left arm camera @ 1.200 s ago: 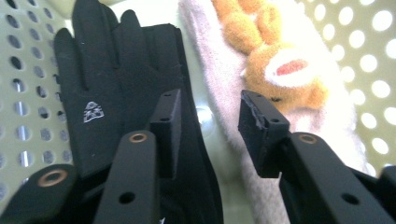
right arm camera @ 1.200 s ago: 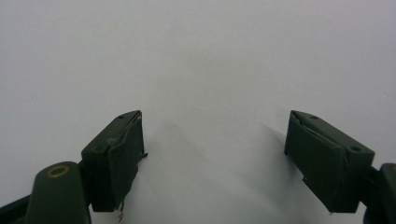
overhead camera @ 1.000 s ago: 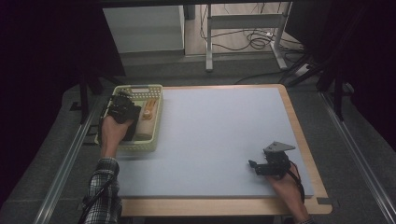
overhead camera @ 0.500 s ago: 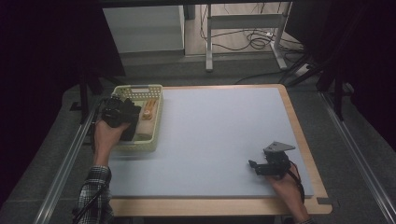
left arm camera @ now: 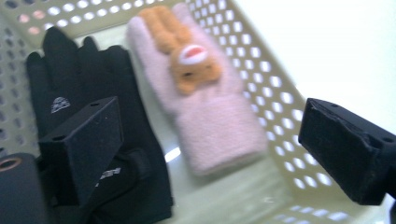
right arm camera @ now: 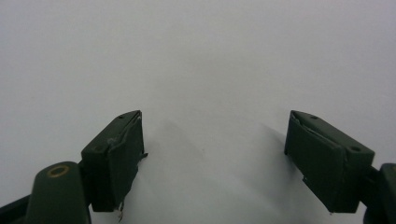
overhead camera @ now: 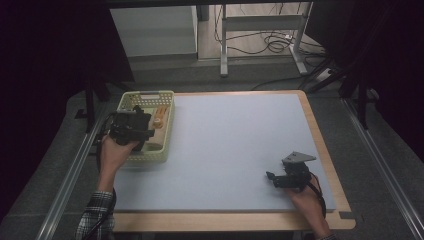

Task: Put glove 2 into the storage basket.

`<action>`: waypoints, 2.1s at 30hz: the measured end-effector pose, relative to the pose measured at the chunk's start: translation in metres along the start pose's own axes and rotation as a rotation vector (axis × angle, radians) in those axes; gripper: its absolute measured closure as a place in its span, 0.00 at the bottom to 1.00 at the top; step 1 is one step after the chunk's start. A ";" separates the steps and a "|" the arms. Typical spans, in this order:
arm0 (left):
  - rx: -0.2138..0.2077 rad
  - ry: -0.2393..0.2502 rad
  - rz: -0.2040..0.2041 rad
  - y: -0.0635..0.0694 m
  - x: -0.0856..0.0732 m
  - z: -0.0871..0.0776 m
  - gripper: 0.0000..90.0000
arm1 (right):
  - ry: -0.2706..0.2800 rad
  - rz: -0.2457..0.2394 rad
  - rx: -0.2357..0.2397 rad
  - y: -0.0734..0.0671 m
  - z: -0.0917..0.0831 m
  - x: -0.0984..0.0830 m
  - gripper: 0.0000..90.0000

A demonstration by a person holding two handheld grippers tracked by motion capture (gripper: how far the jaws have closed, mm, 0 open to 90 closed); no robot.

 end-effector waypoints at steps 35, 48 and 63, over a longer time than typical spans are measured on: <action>-0.261 0.099 0.313 0.165 -0.048 0.016 0.00 | 0.000 -0.002 -0.001 0.000 0.000 0.000 0.22; -0.285 0.038 0.290 0.167 -0.092 0.039 0.00 | 0.000 -0.001 -0.001 0.000 0.000 0.000 0.22; -0.279 -0.050 0.311 0.172 -0.104 0.054 0.00 | 0.000 -0.001 -0.001 0.000 0.000 0.000 0.22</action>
Point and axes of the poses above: each handheld gripper's, and its own axes: z roughly forward along the jaws, x roughly out of its top, y roughly to its right, the point moved 6 cm from there along z, roughly forward along the jaws, and after that the axes turned 6 degrees about y, right-handed, at the moved point
